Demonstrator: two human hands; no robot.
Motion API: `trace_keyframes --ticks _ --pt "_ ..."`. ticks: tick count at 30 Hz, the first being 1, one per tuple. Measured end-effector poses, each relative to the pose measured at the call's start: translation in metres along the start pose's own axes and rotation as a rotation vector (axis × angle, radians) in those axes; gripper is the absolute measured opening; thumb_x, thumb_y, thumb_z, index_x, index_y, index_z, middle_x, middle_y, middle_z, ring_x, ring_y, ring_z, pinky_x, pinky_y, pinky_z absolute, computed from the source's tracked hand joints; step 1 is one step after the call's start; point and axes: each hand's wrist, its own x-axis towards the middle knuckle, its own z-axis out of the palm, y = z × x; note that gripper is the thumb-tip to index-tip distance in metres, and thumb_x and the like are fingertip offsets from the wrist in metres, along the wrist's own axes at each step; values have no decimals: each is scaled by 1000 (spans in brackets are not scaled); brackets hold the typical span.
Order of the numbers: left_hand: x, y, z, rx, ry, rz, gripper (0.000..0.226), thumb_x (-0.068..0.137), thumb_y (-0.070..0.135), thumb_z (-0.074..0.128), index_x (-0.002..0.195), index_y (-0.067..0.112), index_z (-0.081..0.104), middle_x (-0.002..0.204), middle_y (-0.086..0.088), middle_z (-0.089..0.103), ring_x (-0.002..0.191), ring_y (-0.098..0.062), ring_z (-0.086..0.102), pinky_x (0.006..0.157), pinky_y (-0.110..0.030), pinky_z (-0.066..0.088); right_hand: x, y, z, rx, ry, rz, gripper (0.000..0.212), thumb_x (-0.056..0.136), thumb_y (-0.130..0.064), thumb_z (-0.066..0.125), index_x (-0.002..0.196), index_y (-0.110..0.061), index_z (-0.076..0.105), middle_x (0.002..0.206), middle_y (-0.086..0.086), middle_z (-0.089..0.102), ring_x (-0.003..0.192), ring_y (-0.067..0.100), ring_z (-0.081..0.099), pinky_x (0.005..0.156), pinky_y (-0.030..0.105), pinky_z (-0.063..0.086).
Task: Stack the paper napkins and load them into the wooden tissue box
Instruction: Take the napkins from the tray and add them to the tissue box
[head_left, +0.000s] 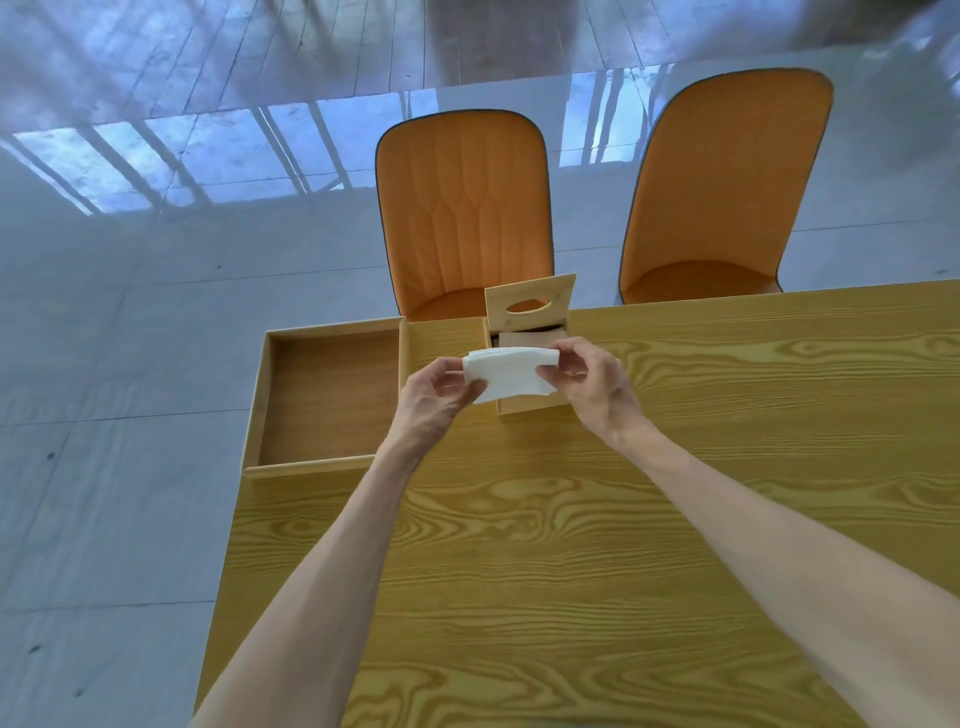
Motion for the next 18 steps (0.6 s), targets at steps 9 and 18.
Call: trace_keyframes --ticks 9,18 --pt "27 2 48 77 208 -29 40 91 47 61 117 18 68 105 1 71 92 -11 64 70 -18 46 25 17 -13 -63 85 64 33 93 -30 65 118 -9 67 108 6 72 94 18 66 82 29 54" --pt "57 -3 68 210 333 -113 39 92 49 58 114 20 73 116 -4 70 106 -19 64 88 -38 54 51 32 -5 -200 141 142 36 92 -38 63 119 -15 64 102 4 74 88 19 67 74 31 54"
